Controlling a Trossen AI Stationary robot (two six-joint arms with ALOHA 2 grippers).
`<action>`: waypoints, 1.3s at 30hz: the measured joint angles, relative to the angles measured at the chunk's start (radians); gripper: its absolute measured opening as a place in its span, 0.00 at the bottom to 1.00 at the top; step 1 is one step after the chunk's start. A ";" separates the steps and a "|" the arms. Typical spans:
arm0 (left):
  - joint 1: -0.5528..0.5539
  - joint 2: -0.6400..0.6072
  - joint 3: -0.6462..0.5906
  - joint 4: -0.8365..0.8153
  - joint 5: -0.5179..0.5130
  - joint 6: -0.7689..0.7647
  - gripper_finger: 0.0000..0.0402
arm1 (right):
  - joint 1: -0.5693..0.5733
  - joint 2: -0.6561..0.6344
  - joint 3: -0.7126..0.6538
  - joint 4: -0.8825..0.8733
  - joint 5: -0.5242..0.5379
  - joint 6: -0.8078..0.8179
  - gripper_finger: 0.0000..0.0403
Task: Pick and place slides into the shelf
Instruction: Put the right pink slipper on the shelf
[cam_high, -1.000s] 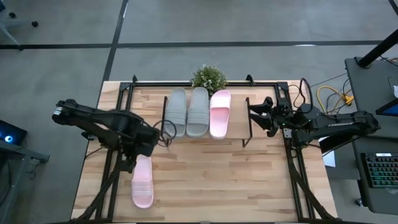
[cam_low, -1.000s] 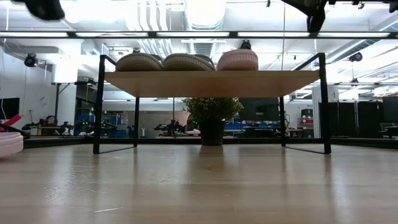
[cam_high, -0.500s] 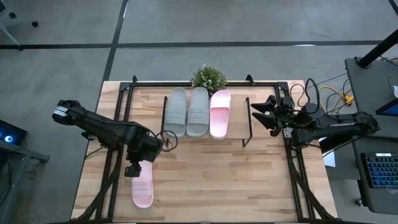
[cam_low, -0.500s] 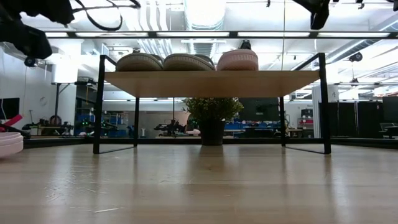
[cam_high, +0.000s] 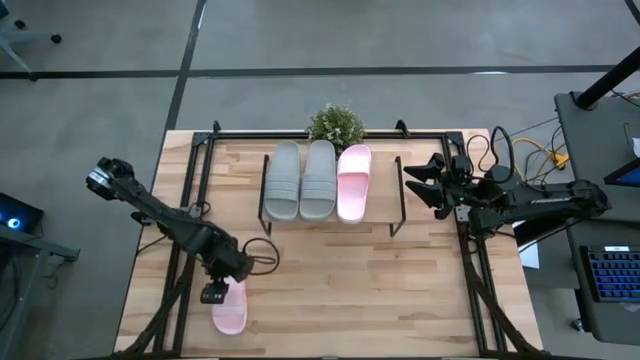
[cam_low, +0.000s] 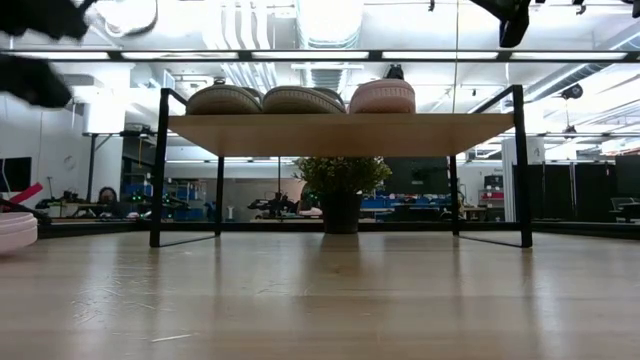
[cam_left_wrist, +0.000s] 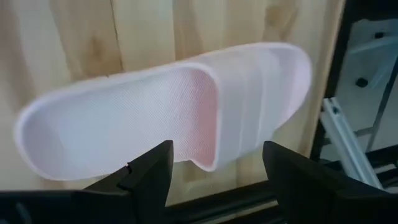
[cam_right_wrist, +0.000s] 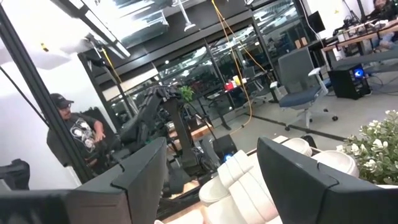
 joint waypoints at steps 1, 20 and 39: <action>-0.005 0.000 -0.027 0.021 0.008 -0.021 0.58 | 0.000 0.000 0.000 0.000 0.000 0.002 0.60; -0.034 -0.005 -0.236 0.317 0.158 -0.098 0.58 | 0.000 0.000 0.000 0.001 0.001 0.014 0.60; -0.036 0.021 -0.335 0.491 0.250 -0.141 0.29 | 0.000 0.000 0.000 0.001 0.001 0.018 0.60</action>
